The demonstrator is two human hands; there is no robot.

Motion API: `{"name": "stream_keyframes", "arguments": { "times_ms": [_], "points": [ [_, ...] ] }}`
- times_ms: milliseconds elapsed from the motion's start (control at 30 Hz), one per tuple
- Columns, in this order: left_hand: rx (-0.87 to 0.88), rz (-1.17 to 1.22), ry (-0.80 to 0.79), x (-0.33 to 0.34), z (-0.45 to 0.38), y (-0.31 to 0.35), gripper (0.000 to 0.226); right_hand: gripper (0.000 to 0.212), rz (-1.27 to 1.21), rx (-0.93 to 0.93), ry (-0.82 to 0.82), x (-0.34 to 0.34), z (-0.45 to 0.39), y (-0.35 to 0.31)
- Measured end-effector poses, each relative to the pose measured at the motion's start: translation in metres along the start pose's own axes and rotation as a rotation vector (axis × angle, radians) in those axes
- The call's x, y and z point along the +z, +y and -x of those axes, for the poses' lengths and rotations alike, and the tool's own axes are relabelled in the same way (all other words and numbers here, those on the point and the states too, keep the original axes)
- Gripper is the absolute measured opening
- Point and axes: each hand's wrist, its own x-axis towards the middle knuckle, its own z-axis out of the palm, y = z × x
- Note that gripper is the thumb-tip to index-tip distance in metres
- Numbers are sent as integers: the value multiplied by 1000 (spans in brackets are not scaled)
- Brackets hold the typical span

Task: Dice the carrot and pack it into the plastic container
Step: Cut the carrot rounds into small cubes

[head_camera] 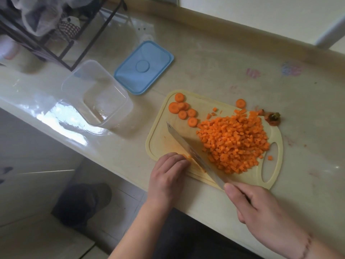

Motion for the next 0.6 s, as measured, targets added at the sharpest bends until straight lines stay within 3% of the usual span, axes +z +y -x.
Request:
{"name": "stream_keyframes", "arguments": {
  "times_ms": [367,500,600],
  "points": [
    [0,-14,59,-3,2,-1,9,29,33,60,-40,8,5,-8],
    [14,-53,64,-3,1,-2,13,27,55,44,-41,10,6,-3],
    [21,-58,67,-3,-1,0,16,43,73,15,-39,10,6,-1]
  ]
}}
